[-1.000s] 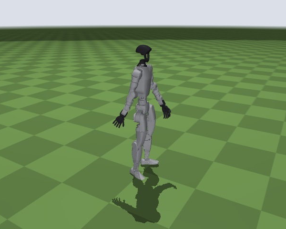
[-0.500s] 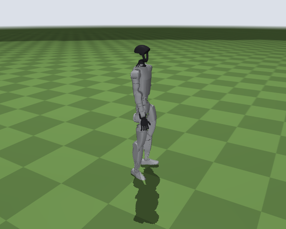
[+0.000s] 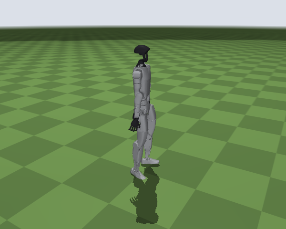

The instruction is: Upper body actions

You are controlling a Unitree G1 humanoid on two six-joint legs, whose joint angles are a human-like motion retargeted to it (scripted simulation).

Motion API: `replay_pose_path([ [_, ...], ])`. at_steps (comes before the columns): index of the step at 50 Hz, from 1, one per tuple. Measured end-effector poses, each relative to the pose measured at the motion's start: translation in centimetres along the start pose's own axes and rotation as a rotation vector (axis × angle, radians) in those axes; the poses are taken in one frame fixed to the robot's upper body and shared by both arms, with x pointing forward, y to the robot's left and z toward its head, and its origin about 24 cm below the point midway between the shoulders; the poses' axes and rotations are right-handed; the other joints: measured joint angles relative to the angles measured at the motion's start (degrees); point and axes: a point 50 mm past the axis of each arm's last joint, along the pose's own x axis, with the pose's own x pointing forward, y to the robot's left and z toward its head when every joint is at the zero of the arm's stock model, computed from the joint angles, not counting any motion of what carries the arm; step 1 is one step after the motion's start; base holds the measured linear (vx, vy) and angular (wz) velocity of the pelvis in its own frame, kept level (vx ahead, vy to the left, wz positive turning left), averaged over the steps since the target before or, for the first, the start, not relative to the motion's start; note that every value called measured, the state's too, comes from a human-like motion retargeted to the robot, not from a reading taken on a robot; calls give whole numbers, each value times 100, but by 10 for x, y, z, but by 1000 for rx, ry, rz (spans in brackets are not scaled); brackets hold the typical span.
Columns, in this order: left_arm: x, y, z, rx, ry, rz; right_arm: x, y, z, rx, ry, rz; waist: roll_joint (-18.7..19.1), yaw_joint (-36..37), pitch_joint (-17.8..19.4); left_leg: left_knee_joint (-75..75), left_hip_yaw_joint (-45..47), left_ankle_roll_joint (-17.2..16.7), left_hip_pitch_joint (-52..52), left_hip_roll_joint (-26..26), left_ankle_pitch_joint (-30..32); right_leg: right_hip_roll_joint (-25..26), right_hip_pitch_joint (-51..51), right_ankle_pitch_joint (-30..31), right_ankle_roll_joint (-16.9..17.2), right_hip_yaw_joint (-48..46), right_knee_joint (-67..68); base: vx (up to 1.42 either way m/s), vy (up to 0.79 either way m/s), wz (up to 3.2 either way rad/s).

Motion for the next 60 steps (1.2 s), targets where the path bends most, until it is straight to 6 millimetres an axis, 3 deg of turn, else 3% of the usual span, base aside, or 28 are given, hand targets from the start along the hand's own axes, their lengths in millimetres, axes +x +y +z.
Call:
replay_pose_path([
  [4,0,9,14,123,-30,-6,1,10,-5,-26,13,17,68,442,-13,9,641,-122,125,243,-63,127,-293,-71,-64,703,227,-6,-15,-131],
  [7,0,16,14,165,-8,-14,1,10,-2,28,-4,15,99,339,-39,31,726,-200,162,345,-34,234,-294,-105,-126,804,214,-3,-17,-26],
  [20,-1,34,3,88,66,-2,-2,-13,29,123,-138,16,16,-306,162,516,682,-479,213,734,303,560,-143,-200,-459,965,94,-8,-20,4],
  [25,-1,20,1,94,69,-47,-3,-20,28,157,-136,9,-189,-383,265,1299,276,-170,-88,615,390,369,-98,-196,-504,1096,67,-13,-13,10],
  [28,0,10,4,133,33,-41,-3,-27,22,171,-113,-9,-181,-953,288,1956,-725,172,-435,308,77,269,5,-250,-506,547,65,-11,-5,119],
  [33,-3,12,35,106,-197,208,-2,-34,8,201,-64,-51,-101,-479,580,2163,-1246,-137,-1203,-103,191,279,67,-188,-580,991,133,-9,1,-74],
  [38,-11,29,71,85,-393,346,0,-27,-9,258,-15,-25,-8,57,1043,1329,-776,-80,-2051,30,121,405,229,-164,-740,976,157,-11,-6,-38],
  [42,-15,32,84,-67,-449,395,0,-23,-17,230,27,-10,16,490,1372,779,-928,-77,-2836,70,111,397,337,-90,-855,925,93,-11,-6,-32],
  [45,-14,33,77,-197,-412,424,0,-23,-16,184,33,-20,18,675,1456,678,-1037,-98,-3380,171,159,343,322,-17,-905,847,32,-7,-1,-27],
  [49,-8,31,46,-353,-253,416,0,-25,-4,122,-8,-24,-5,855,1624,790,-784,-117,-3616,362,165,225,369,31,-923,936,54,-2,1,-40],
  [52,-4,27,12,-455,-86,361,-1,-27,13,94,-73,-20,8,865,1642,950,-677,-120,-3481,469,182,198,384,17,-912,1022,98,1,5,-37],
  [57,-5,17,-35,-556,110,338,-3,-25,32,99,-167,-15,28,657,1319,1110,-830,-198,-2915,438,202,182,269,-37,-831,1112,148,7,10,-10],
  [60,-7,12,-53,-568,168,348,-4,-24,38,115,-200,-7,41,474,1046,1271,-888,-235,-2452,368,189,167,155,-65,-758,1130,158,10,12,15],
])
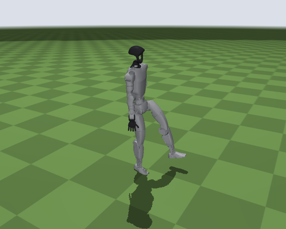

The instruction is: Upper body actions

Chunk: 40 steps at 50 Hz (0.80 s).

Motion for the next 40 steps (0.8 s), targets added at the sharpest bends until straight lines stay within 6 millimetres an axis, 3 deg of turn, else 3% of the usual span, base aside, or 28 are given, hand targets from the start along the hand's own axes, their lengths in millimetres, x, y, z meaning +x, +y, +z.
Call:
replay_pose_path([
  [3,1,3,-7,32,12,-3,0,0,-4,24,7,2,16,-231,-310,254,-87,28,485,-113,-17,-19,-155,-28,82,11,6,11,13,39],
  [7,1,2,1,109,-28,-27,-1,-2,-17,54,65,-6,66,-552,-584,495,-84,78,1213,-198,53,-20,-238,-55,179,-50,-16,12,14,54],
  [8,2,1,6,133,-51,-36,-1,-3,-22,61,85,-11,95,-644,-639,502,-117,91,1412,-215,124,-4,-244,-62,204,-94,-21,15,15,61],
  [10,1,-3,22,197,-116,-67,-3,-5,-32,78,135,-23,256,-772,-790,167,-157,-372,1936,-192,183,163,-313,-79,242,-182,-27,16,18,52],
  [13,-2,-11,43,277,-214,-108,-5,-7,-47,99,197,-40,427,-925,-999,-776,1020,-236,2350,29,-213,291,-382,-109,334,-310,-29,16,17,49],
  [17,-8,-22,72,374,-325,-156,-8,-8,-58,130,247,-65,583,-1255,-1391,-1371,811,-220,2133,-13,101,263,-615,-114,495,-598,-74,14,17,66],
  [20,-16,-29,101,426,-425,-171,-6,-1,-56,193,232,-75,588,-1263,-1333,-1242,720,-73,1880,-37,68,222,-687,-55,590,-692,-87,-2,10,24],
  [22,-22,-32,121,454,-503,-172,-6,5,-55,238,213,-51,424,-1050,-1076,-1164,807,28,1991,-122,15,115,-574,12,602,-722,-80,10,8,-25],
  [25,-24,-29,132,482,-545,-162,-5,15,-54,231,212,-20,185,-763,-939,-1196,922,97,2228,-261,-61,-27,-462,64,607,-723,-80,18,10,-35],
  [28,-17,-22,119,448,-492,-149,-4,22,-44,106,193,-24,20,-586,-1054,-1257,919,190,2278,-402,-107,-140,-532,95,664,-612,-48,17,9,-40],
  [33,-4,-9,80,357,-297,-159,0,21,-14,-71,56,-5,-97,-682,-1014,-1228,953,298,2339,-488,-183,-233,-486,138,775,-597,-44,10,10,-10],
  [40,6,8,29,347,-95,-147,1,11,3,-98,-28,4,-305,-325,-850,-1225,1007,471,2549,-788,-354,-520,-464,255,967,-514,26,16,15,-32],
])
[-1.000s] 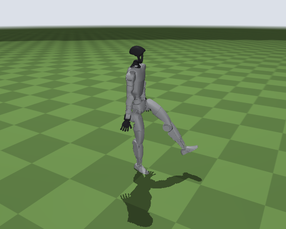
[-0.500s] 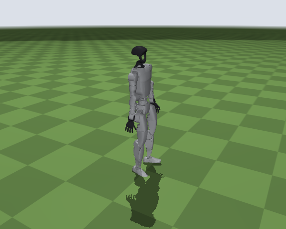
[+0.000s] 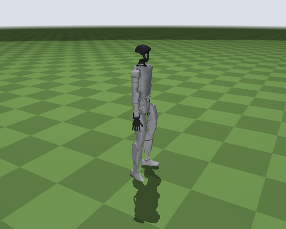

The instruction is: Upper body actions

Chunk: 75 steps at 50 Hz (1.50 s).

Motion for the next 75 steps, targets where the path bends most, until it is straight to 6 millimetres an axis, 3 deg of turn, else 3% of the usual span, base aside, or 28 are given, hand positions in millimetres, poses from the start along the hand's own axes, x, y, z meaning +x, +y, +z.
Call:
replay_pose_path([
  [9,-3,-7,-35,-15,104,-49,-2,-13,-25,152,72,-56,115,295,104,115,-384,254,73,-238,-191,-243,30,99,220,-173,682,10,25,12],
  [13,-3,-6,-34,-9,118,-64,-2,-20,-20,214,20,-154,463,110,298,203,-461,278,140,118,-166,-44,-572,352,-28,518,2124,2,14,37],
  [17,-1,5,-28,34,103,-53,-2,-20,-18,254,-25,-203,531,-176,463,222,-408,330,227,252,-131,-81,-1074,228,-266,285,1928,1,2,42],
  [20,0,10,-17,58,76,-43,-3,-20,-21,259,-25,-219,519,-344,637,270,-427,374,280,304,-134,-155,-1448,86,-551,53,1323,-5,0,26],
  [29,-1,11,41,95,-64,-58,-4,-13,-38,330,78,-150,796,-1139,1083,247,-545,480,343,718,-28,-54,-2998,-24,-949,918,492,-9,1,31],
  [33,-4,7,70,102,-173,-76,-4,1,-48,387,115,-106,915,-1305,1153,233,-586,464,372,863,5,-46,-3143,-5,-1087,952,405,0,0,0],
  [38,-8,2,88,119,-254,-84,-6,13,-57,450,151,-81,763,-1076,1088,309,-546,442,423,734,-82,-134,-2745,2,-972,723,506,3,-3,-13],
  [41,-6,-3,73,113,-232,-97,-7,21,-67,451,172,-80,699,-988,870,269,-581,404,433,667,-99,-142,-2146,160,-837,363,605,8,-6,-17],
  [45,-4,-7,56,86,-169,-123,-7,7,-62,400,172,-96,510,-620,664,273,-323,357,357,474,-162,-139,-1599,381,-543,314,1300,3,-5,-71],
  [50,-2,-11,12,79,-3,-140,-6,-4,-57,355,166,-109,392,-196,296,160,-29,259,259,280,-165,-160,-511,1013,287,-31,1394,-1,-7,-58],
  [52,-2,-12,-3,67,45,-142,-6,-6,-52,346,151,-110,388,-91,206,163,-57,221,218,249,-176,-102,-54,592,476,-128,1156,-3,-15,-35],
  [55,-2,-10,-23,42,103,-147,-4,-9,-38,325,110,-103,267,-180,103,183,-280,171,179,70,-190,10,656,-129,254,-925,252,-3,-21,18],
  [57,-3,-8,-34,25,137,-138,-2,-8,-27,303,72,-86,178,-93,-6,137,-231,98,198,-2,-208,135,658,-84,26,-797,-217,-3,-24,-37],
  [60,-3,-1,-45,0,185,-118,0,-7,-4,263,-6,-42,65,136,-336,43,-33,-45,28,4,-199,31,191,-67,-4,-459,-198,-10,-25,-60],
  [63,-4,-8,-42,-35,192,-125,-1,-14,16,214,-80,-38,174,131,-275,9,72,-121,8,146,-120,132,-83,-95,-118,190,18,-17,-23,-13],
  [65,-4,-14,-32,-66,160,-143,-2,-23,31,165,-143,-63,308,-48,-39,29,124,-161,123,283,-70,302,170,-136,-222,-56,-91,-19,-24,6],
  [68,-3,-21,-12,-36,91,-187,-3,-28,37,124,-186,-94,434,-358,21,48,115,-226,152,417,-39,423,290,-170,-266,-90,-159,-11,-15,44],
  [72,-4,-27,12,65,-41,-222,-1,-22,14,158,-103,-91,494,-371,-268,66,55,-344,24,504,8,501,186,-248,-350,-75,-154,-1,-11,23],
  [75,-5,-28,32,97,-135,-225,-1,-15,-7,210,4,-53,522,-264,-252,55,163,-424,104,590,57,597,200,-305,-435,-51,-116,-7,-15,-17],
])
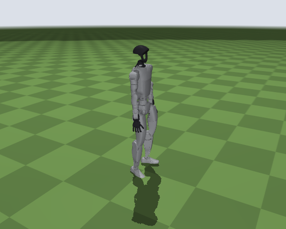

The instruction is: Upper body actions

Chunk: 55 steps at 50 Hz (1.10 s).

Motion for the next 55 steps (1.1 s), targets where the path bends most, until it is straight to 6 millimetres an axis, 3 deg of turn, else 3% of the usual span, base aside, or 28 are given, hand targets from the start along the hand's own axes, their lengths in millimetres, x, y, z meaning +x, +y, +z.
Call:
replay_pose_path([
  [5,0,3,9,23,-27,7,-2,3,-27,33,112,5,100,-270,-97,153,-54,-143,-94,195,53,159,37,-87,-76,60,-33,-7,-15,14],
  [13,-2,18,-15,4,76,49,-7,6,-58,65,206,-4,93,-535,-89,792,-96,-258,-306,462,336,312,46,-174,-236,417,-26,-11,-18,-15],
  [15,-3,21,-22,-4,97,60,-8,4,-63,85,227,-12,11,-563,8,1174,-196,-143,-389,441,505,252,84,-171,-250,562,-15,-14,-19,-34],
  [18,-3,25,-23,-15,97,91,-8,0,-65,142,236,-21,-290,-410,380,2266,-793,464,-771,74,573,-60,257,-131,-257,700,15,-16,-12,-60],
  [22,-4,27,-25,-50,79,133,-9,-9,-67,164,250,-47,-432,-41,798,2793,-815,354,-1524,21,436,-236,338,-82,-327,745,88,-18,-7,-59],
  [30,-7,29,-51,-109,161,143,-8,-19,-53,2,226,-58,-459,860,1431,602,-883,276,-3682,549,186,-122,421,-81,-590,772,170,-12,-13,-36],
  [36,-14,7,-86,-237,281,61,-2,-20,-8,-87,74,-69,-903,1515,2192,694,-792,440,-4487,1266,118,-488,580,56,-792,1031,303,1,-10,-93],
  [39,-18,-2,-101,-234,335,35,-1,-17,17,-101,-30,-53,-1030,1653,2335,719,-795,439,-4435,1391,122,-583,572,41,-803,1175,400,0,-4,-65],
  [42,-21,-7,-110,-203,362,33,-1,-13,28,-111,-81,-46,-1030,1620,2263,627,-742,406,-4122,1322,138,-584,569,-4,-759,1210,431,2,2,-8],
  [45,-21,-11,-110,-189,358,35,-1,-11,25,-104,-77,-40,-959,1571,2056,610,-746,360,-3668,1148,204,-549,493,-63,-685,1241,450,3,7,7],
  [48,-18,-10,-103,-207,328,40,0,-10,9,-95,-24,-29,-791,1418,1732,682,-802,328,-3120,915,377,-404,435,-111,-623,1197,405,6,11,42],
  [55,-11,13,-75,-200,236,105,-5,-4,-43,-55,172,-6,-346,665,729,1086,-907,305,-1932,482,1159,45,284,-227,-477,851,189,13,13,92],
])
